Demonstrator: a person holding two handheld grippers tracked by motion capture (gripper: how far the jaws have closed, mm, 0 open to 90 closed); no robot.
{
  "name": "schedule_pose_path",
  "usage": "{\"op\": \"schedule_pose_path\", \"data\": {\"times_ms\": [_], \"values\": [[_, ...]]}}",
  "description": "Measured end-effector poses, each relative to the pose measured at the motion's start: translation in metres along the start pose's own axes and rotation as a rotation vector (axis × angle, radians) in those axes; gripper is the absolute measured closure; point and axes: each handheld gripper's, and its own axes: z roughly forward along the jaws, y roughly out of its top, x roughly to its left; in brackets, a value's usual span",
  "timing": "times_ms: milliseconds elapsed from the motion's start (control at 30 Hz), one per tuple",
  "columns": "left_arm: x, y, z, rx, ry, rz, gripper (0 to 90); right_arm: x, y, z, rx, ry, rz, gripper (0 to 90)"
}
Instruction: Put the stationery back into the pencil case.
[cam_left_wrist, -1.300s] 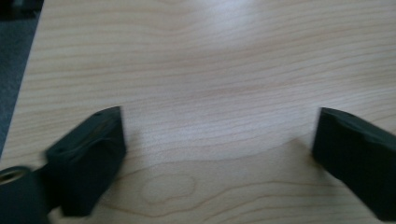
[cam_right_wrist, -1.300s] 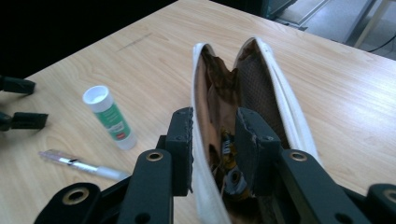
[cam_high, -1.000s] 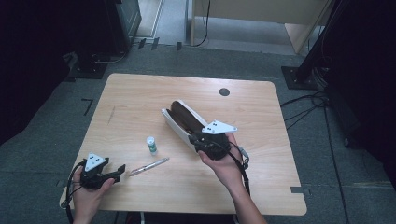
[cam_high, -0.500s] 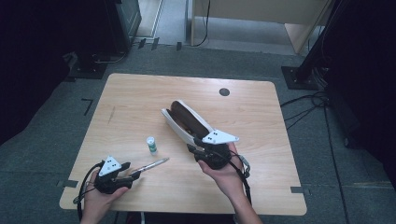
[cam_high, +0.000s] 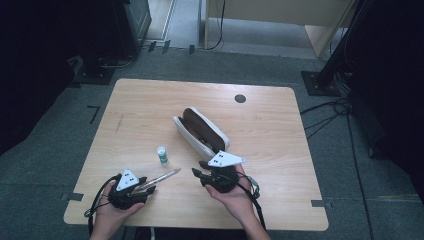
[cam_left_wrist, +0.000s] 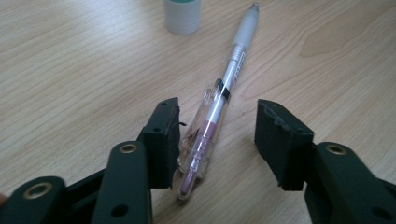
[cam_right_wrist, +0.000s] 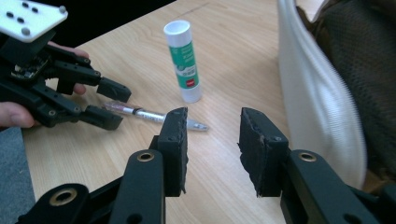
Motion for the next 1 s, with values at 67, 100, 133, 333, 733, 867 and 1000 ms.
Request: {"op": "schedule_pose_path", "data": {"times_ms": [67,100,133,333,733,867,1000], "values": [[-0.001,0.000,0.000,0.000,0.005,0.007,54.9,0.002,-0.003,0.004,0.001,0.010,0.004,61.8],[-0.001,0.000,0.000,0.000,0.008,0.011,56.7,0.002,-0.004,0.005,0.004,0.011,0.001,61.7],[-0.001,0.000,0.000,0.001,0.010,0.012,59.5,0.003,-0.005,0.006,0.005,0.014,0.002,61.7],[-0.002,0.001,0.000,0.005,-0.004,0.022,73.5,0.004,-0.012,0.014,0.013,0.030,0.002,61.2],[-0.008,0.003,0.002,0.015,-0.061,0.064,77.7,0.005,-0.023,0.028,0.050,0.068,-0.025,59.0],[-0.009,0.003,0.002,0.014,-0.084,0.075,77.7,0.003,-0.027,0.033,0.061,0.073,-0.021,58.3],[-0.011,0.004,0.002,0.014,-0.100,0.082,77.7,0.002,-0.031,0.037,0.070,0.074,-0.024,57.2]]}}
